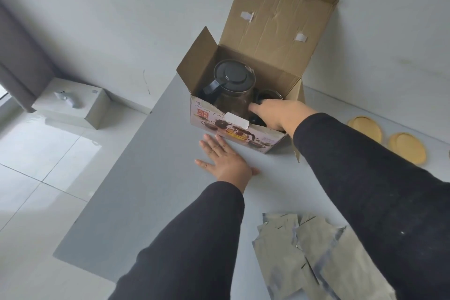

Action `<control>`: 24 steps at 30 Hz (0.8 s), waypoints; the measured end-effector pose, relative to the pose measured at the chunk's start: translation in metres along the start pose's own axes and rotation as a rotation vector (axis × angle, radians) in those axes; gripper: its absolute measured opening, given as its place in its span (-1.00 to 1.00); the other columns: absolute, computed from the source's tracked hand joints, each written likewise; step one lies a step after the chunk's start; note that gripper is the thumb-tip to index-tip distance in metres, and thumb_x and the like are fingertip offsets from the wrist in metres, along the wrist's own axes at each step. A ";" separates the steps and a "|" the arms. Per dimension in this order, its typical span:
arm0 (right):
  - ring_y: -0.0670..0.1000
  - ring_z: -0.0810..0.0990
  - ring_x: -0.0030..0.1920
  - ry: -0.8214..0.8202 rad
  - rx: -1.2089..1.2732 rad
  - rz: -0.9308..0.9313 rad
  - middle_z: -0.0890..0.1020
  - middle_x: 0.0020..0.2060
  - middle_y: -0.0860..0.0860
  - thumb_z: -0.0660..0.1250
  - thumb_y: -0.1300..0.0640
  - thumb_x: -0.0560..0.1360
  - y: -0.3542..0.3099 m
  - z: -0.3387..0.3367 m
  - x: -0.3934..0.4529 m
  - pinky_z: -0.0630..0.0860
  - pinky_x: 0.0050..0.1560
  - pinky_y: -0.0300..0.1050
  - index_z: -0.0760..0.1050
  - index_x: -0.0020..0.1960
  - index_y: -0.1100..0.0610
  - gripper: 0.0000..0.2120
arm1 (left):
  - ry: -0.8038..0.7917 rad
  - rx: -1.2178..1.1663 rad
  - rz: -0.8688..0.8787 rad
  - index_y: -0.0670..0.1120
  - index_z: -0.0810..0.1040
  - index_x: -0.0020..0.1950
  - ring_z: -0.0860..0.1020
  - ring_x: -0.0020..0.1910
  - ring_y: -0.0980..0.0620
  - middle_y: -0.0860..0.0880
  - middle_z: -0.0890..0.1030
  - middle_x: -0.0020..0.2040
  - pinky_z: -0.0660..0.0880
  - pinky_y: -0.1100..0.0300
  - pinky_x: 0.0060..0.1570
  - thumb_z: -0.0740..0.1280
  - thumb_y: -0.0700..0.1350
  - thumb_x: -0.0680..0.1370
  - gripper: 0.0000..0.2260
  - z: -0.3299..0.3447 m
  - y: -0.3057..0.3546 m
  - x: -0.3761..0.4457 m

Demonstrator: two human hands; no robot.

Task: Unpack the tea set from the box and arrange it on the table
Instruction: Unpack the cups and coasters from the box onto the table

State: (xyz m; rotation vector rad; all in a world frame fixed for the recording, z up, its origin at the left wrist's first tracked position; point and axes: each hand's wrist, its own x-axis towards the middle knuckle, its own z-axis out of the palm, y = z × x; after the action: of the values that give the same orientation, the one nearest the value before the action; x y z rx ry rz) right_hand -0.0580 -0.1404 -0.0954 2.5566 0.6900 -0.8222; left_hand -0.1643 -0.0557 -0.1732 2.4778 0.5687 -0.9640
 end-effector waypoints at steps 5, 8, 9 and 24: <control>0.22 0.53 0.06 0.076 -0.028 -0.004 0.49 0.11 0.20 0.15 0.37 0.52 0.000 0.007 0.002 0.54 0.06 0.14 0.21 0.40 0.09 -0.52 | -0.001 0.007 -0.006 -0.16 -0.47 0.48 -0.43 0.45 -0.25 -0.21 -0.47 0.47 -0.21 -0.32 0.40 0.39 0.31 0.36 0.19 0.001 0.000 0.000; 0.24 0.53 0.11 0.115 0.017 -0.001 0.46 0.16 0.21 0.17 0.36 0.53 0.001 0.008 0.001 0.52 0.09 0.12 0.27 0.36 0.14 -0.58 | 0.000 0.006 -0.012 -0.16 -0.47 0.48 -0.43 0.45 -0.25 -0.21 -0.47 0.47 -0.20 -0.32 0.40 0.40 0.31 0.35 0.20 0.001 0.001 0.000; 0.25 0.52 0.12 0.124 0.036 0.002 0.44 0.18 0.22 0.19 0.35 0.52 0.002 0.007 0.000 0.51 0.08 0.09 0.29 0.36 0.15 -0.58 | -0.001 0.008 -0.013 -0.16 -0.47 0.48 -0.43 0.45 -0.25 -0.21 -0.47 0.47 -0.20 -0.32 0.40 0.40 0.31 0.35 0.20 0.001 0.001 0.000; 0.15 0.48 0.09 0.186 0.289 -0.048 0.43 0.11 0.12 0.51 0.18 0.29 0.017 -0.005 -0.011 0.43 -0.03 -0.12 0.38 0.27 0.16 -0.40 | -0.001 0.026 -0.029 -0.18 -0.47 0.48 -0.43 0.45 -0.26 -0.22 -0.46 0.47 -0.18 -0.33 0.39 0.40 0.32 0.35 0.21 0.002 0.002 0.001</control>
State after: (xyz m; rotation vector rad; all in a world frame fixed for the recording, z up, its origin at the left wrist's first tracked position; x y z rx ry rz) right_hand -0.0546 -0.1558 -0.0817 2.9163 0.7376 -0.7529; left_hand -0.1634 -0.0582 -0.1746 2.4983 0.5969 -0.9894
